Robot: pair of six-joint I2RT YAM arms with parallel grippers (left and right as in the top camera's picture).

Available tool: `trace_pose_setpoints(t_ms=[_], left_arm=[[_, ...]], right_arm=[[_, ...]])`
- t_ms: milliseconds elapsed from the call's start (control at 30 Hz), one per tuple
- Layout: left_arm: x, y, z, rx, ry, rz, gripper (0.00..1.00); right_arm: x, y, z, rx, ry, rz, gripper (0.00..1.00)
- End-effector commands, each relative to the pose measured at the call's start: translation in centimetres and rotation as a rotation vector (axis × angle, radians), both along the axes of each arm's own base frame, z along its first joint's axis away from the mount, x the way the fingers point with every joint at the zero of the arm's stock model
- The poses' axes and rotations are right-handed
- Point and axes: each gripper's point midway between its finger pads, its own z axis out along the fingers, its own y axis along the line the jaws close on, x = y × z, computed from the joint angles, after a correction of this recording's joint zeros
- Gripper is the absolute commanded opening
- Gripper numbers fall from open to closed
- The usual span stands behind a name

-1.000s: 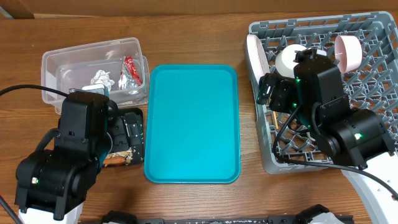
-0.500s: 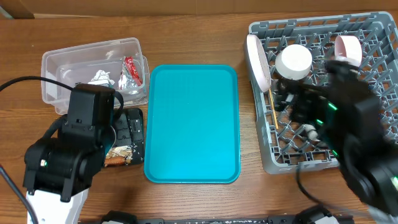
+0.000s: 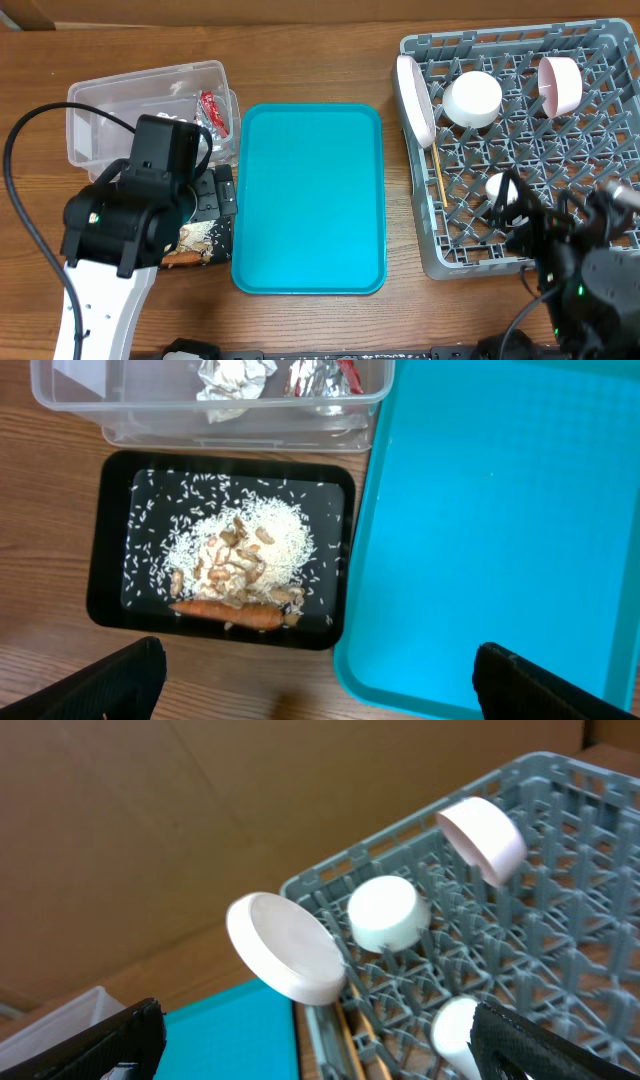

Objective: Sort waste into correct bins and load items into the dishwasher

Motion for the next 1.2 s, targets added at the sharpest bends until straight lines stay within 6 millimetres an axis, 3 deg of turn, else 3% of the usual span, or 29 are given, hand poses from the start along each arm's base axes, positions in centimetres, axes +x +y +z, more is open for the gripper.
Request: trace_pose_setpoints(t_ms=[0, 233, 600, 1167], left_arm=[[0.6, 0.3, -0.4, 0.034, 0.022, -0.006, 1.00], [1.5, 0.1, -1.9, 0.047, 0.084, -0.007, 1.00], [2.7, -0.1, -4.6, 0.070, 0.186, -0.008, 1.00], [3.7, -0.4, -7.6, 0.095, 0.296, -0.010, 1.00]], right_arm=[[-1.3, -1.1, -0.7, 0.007, -0.051, -0.040, 1.00], [-2.5, -2.4, -3.0, 0.021, -0.130, -0.096, 1.00], [0.4, -2.5, -10.5, 0.025, -0.156, -0.124, 1.00], [2.5, -1.7, -14.8, 0.042, -0.211, -0.100, 1.00]])
